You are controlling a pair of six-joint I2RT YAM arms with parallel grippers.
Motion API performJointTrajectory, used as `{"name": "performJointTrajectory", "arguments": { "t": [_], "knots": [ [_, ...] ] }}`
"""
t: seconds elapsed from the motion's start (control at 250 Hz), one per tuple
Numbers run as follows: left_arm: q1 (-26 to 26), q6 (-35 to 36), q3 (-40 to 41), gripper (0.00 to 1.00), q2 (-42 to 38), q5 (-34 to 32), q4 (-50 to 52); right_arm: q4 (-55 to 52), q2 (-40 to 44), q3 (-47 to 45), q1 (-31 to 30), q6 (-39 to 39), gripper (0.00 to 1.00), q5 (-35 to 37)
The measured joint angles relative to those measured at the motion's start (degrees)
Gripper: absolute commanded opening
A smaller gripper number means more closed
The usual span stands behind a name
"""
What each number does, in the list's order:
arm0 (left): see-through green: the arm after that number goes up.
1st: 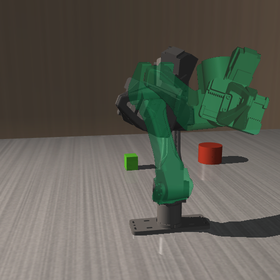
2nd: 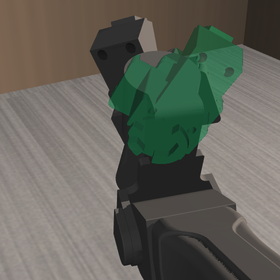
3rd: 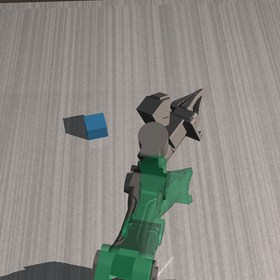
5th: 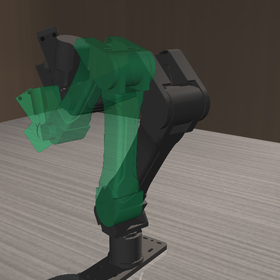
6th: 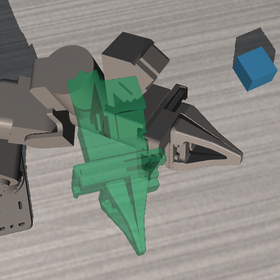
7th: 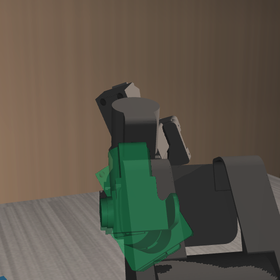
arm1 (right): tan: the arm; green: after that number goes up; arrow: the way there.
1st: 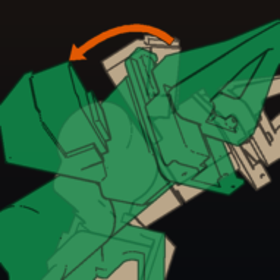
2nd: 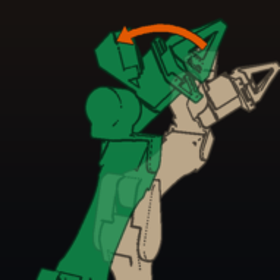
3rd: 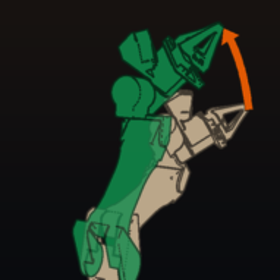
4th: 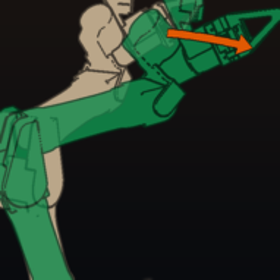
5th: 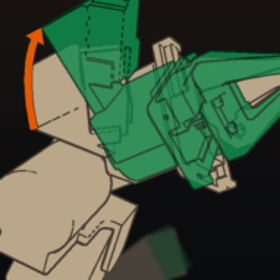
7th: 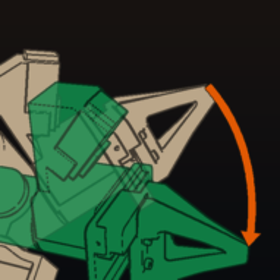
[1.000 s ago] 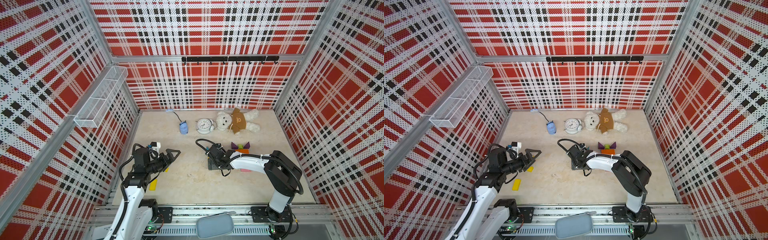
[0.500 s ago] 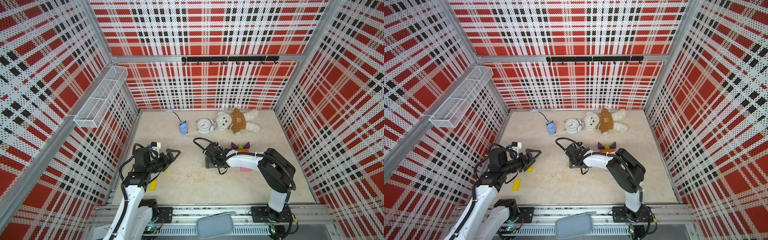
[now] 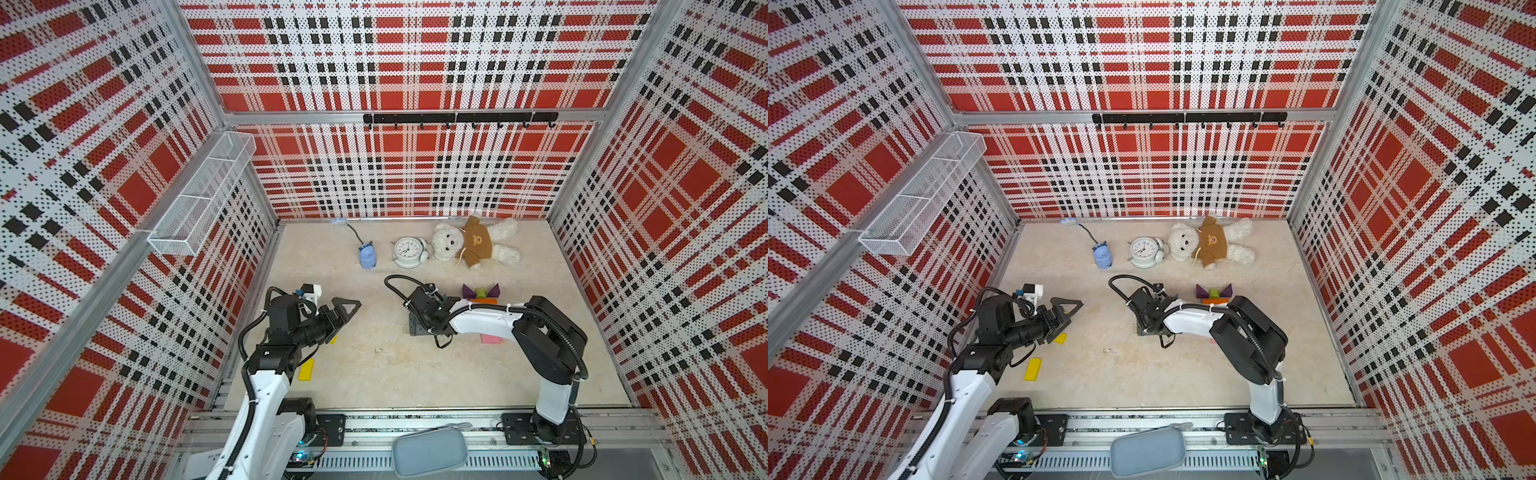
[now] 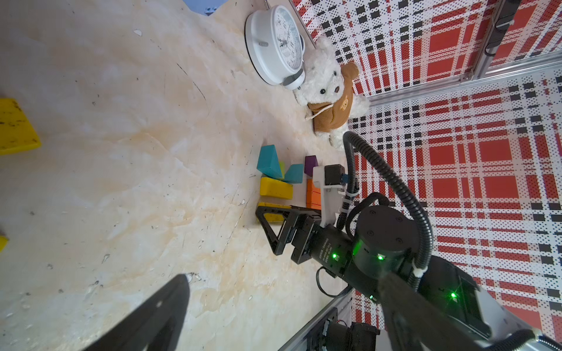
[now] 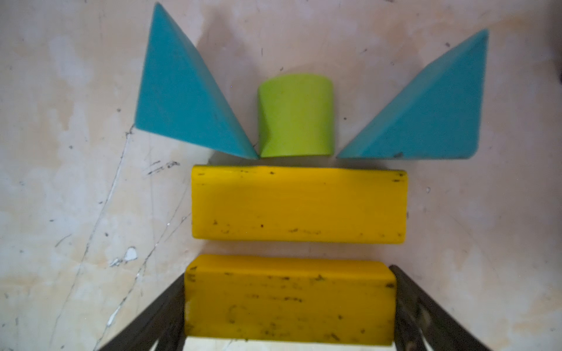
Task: Assemble a carrot with building blocks
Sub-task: Assemble the building block at the center of the board.
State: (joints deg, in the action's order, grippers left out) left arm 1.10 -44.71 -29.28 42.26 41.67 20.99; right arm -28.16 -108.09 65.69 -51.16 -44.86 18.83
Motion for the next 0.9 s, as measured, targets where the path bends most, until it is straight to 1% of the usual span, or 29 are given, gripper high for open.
{"name": "performJointTrajectory", "arguments": {
  "t": [0.901],
  "knots": [
    [0.4,-0.1,0.0,1.00,0.0,0.1,-0.1,0.1,-0.3,0.2,1.0,-0.2,0.94,0.8]
  ]
}}
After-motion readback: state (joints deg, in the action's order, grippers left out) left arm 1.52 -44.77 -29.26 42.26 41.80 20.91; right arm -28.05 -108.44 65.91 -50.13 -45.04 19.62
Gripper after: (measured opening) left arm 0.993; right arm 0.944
